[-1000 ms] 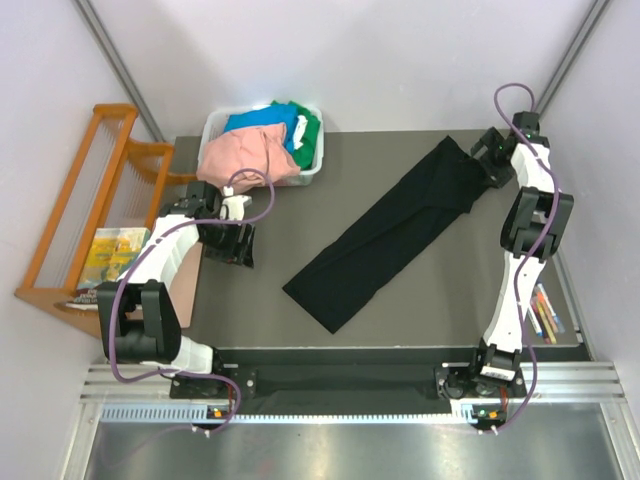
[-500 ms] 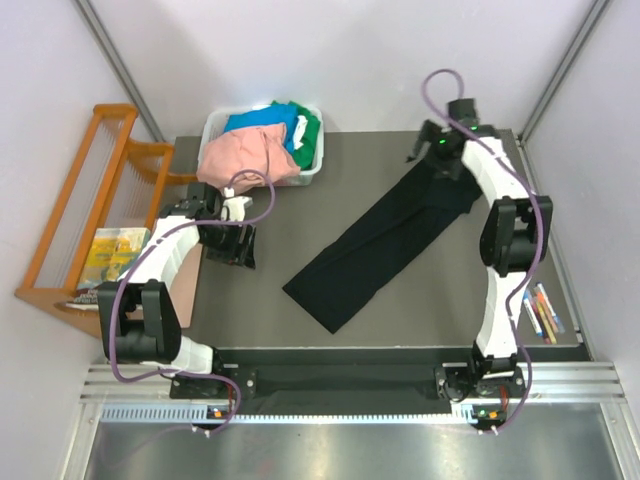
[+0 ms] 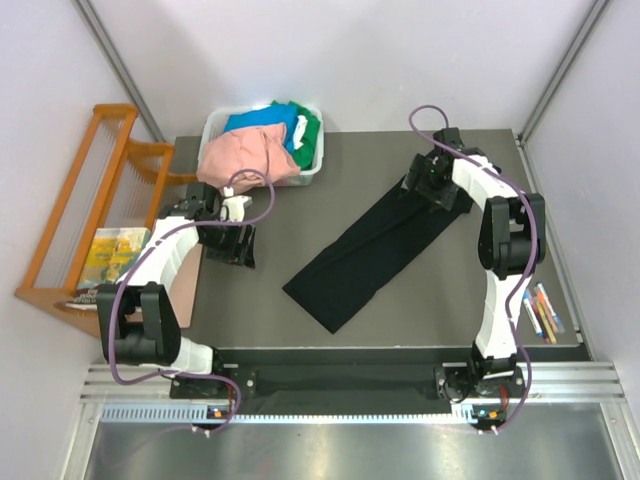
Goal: Fold and stack the t-shirts
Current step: Fold the tshirt
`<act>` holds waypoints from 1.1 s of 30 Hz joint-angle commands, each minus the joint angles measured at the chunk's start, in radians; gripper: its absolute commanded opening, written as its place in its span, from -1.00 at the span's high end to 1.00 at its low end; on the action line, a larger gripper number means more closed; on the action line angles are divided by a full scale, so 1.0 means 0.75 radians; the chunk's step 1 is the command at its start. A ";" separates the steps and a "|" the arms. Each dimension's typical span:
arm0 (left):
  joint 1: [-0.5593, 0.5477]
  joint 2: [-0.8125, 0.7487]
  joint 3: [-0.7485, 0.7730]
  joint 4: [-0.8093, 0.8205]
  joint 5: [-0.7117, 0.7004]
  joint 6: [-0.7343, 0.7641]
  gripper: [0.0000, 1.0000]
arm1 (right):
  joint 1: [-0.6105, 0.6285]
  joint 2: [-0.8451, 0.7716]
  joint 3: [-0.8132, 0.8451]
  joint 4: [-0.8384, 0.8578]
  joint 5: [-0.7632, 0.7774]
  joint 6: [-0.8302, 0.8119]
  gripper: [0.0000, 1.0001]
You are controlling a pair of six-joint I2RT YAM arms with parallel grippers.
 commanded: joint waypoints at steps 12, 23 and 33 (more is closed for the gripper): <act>0.003 -0.051 0.002 0.009 0.018 0.029 -0.40 | 0.005 0.055 0.114 0.027 0.004 0.024 -0.78; 0.003 -0.049 -0.018 0.019 0.018 0.031 -0.40 | 0.013 0.008 0.046 0.054 -0.002 0.028 -0.82; 0.003 -0.045 -0.026 0.023 0.014 0.035 -0.40 | 0.062 -0.037 -0.021 0.074 0.010 0.034 -0.84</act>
